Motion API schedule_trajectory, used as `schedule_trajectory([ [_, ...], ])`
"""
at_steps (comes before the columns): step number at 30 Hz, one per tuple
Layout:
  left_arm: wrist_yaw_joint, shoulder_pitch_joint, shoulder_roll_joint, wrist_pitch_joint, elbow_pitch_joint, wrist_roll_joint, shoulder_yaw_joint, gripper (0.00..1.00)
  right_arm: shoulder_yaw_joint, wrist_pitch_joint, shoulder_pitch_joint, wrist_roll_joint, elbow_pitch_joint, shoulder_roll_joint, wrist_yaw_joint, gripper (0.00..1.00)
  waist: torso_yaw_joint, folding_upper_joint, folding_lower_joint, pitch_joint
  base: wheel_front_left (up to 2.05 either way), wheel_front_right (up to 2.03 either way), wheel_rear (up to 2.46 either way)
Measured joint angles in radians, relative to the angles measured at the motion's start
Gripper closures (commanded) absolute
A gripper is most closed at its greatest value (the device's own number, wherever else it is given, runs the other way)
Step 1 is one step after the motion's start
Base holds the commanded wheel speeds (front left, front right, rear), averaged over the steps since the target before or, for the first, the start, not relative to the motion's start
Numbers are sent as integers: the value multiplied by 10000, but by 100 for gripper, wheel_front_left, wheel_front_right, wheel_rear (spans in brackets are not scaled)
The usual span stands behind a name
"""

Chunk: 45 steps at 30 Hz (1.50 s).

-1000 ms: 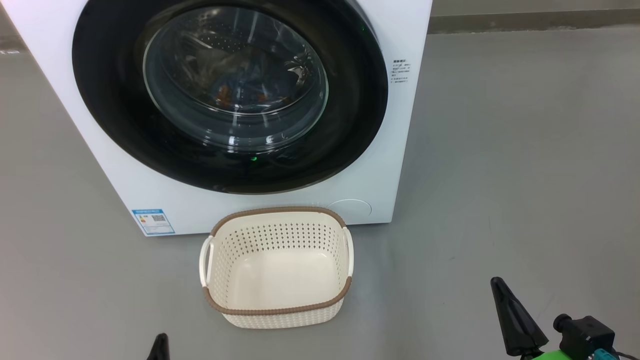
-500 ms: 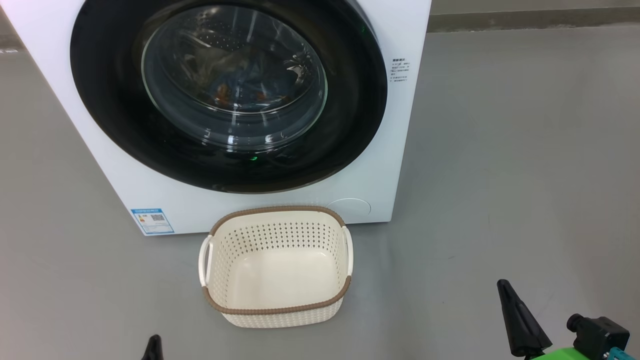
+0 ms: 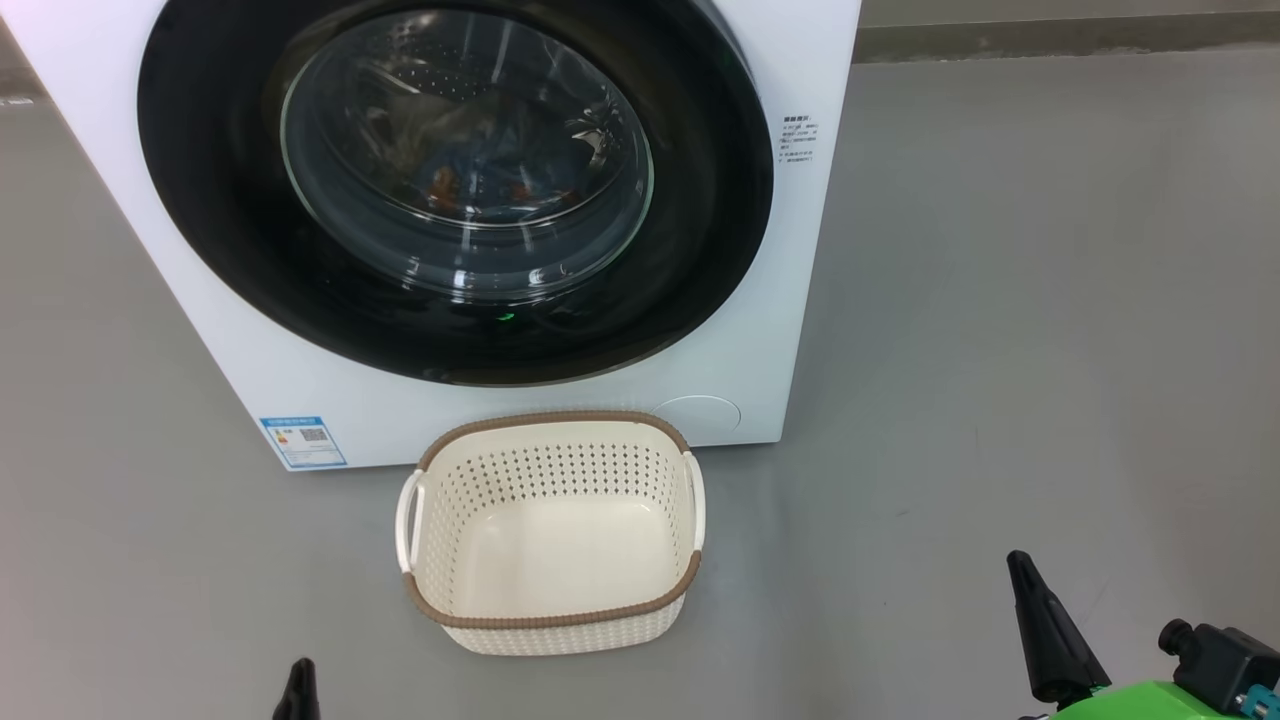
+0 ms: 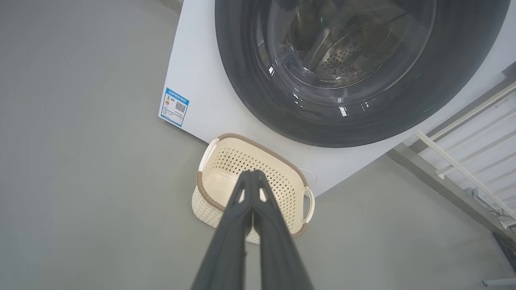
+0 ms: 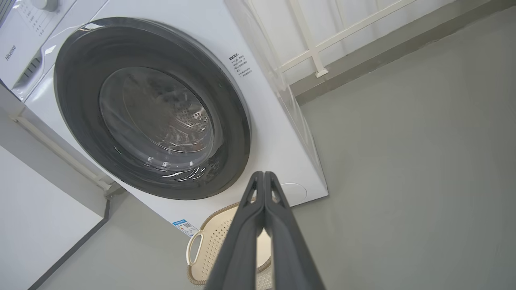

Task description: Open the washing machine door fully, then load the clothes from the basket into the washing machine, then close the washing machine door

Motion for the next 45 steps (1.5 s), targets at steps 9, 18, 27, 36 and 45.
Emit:
schedule_trajectory([
  [9, -15, -133, 6, 251, 12, -955, 65, 100, -67, 257, -169, 959, 113, 2, 0, 100, -12, 0, 0, 11, 0, 0, 0],
  [18, -88, -359, 15, 510, 31, -1933, 130, 100, -146, 520, -228, 2036, 226, 4, -2, 100, -25, 0, 0, 22, 0, 0, 0],
  [27, -102, -392, 25, 771, 36, -2924, 219, 100, -284, 780, -348, 3133, 353, 10, -2, 100, -37, 0, 0, 33, 0, 0, 0],
  [36, -178, -583, 31, 1007, 59, -3870, 316, 100, -366, 1034, -463, 4079, 456, 29, -4, 100, -49, 0, 0, 45, 0, 0, 0],
  [45, -188, -773, 38, 1294, 84, -4872, 385, 100, -449, 1300, -642, 5137, 564, 59, -6, 100, -61, 0, 0, 56, 0, 0, 0],
])
